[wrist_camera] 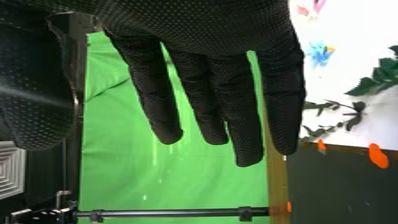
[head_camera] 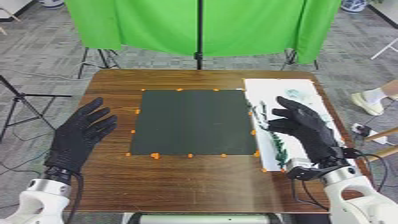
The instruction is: Arrange flowers
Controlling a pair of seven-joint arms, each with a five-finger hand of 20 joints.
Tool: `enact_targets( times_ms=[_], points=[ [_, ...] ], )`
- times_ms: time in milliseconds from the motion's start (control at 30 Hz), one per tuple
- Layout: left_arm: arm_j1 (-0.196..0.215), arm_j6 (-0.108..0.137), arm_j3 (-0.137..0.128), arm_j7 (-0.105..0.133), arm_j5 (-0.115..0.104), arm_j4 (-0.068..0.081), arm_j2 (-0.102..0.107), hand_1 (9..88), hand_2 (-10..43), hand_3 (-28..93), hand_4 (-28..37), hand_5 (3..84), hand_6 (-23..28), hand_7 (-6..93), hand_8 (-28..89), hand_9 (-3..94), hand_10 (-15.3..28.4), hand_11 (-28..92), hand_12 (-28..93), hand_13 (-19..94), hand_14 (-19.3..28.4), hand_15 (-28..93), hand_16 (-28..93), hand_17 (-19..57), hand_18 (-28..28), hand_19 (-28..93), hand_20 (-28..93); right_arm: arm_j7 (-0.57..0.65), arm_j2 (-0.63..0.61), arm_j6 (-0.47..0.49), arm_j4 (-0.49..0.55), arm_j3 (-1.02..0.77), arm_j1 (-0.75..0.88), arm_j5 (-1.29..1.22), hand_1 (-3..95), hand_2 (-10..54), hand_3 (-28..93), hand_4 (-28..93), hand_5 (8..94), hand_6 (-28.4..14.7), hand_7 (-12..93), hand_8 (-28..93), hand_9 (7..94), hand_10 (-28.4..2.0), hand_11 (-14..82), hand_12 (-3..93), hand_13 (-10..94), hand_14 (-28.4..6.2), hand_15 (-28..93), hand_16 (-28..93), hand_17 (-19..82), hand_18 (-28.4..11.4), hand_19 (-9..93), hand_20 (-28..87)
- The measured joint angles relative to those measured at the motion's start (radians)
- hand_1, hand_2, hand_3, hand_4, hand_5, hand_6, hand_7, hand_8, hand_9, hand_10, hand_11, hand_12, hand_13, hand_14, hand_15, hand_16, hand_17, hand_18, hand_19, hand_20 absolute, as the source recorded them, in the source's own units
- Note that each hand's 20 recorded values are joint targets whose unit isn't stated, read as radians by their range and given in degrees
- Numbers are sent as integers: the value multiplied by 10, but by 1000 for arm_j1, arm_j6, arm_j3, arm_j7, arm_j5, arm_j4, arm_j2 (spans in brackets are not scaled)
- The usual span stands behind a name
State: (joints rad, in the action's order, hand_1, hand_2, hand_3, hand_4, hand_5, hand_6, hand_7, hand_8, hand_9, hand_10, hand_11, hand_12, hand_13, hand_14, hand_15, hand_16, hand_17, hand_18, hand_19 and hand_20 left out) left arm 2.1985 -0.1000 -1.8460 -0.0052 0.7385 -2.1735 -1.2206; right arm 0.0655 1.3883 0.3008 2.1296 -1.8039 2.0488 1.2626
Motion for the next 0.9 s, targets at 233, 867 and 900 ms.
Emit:
enact_targets(
  times_ms=[233,867,900],
  points=[
    [-14,-2,-6,-4,0,5,16,281,-30,705,-219,305,23,283,-138,253,120,310,140,225,149,417,-7,-55,224,495,76,0,4,21,-25,25,-28,11,147,2,831,-283,344,-36,225,-154,371,-138,170,201,385,-143,369,162,99,-229,524,241],
    [-16,4,-12,-20,1,2,17,282,-30,705,-218,307,23,285,-138,258,122,316,140,229,149,421,-7,-55,224,497,78,-9,19,22,-24,37,-36,15,182,-30,817,-282,417,-47,298,-180,446,-156,351,236,419,-139,509,150,154,-220,623,284],
    [-13,6,-13,-19,1,-1,15,282,-29,704,-219,307,23,285,-138,258,122,316,139,229,149,422,-7,-55,224,497,78,-4,19,22,-23,37,-36,17,193,-40,812,-282,439,-48,327,-191,464,-156,395,241,433,-139,558,144,169,-216,650,296]
  ],
)
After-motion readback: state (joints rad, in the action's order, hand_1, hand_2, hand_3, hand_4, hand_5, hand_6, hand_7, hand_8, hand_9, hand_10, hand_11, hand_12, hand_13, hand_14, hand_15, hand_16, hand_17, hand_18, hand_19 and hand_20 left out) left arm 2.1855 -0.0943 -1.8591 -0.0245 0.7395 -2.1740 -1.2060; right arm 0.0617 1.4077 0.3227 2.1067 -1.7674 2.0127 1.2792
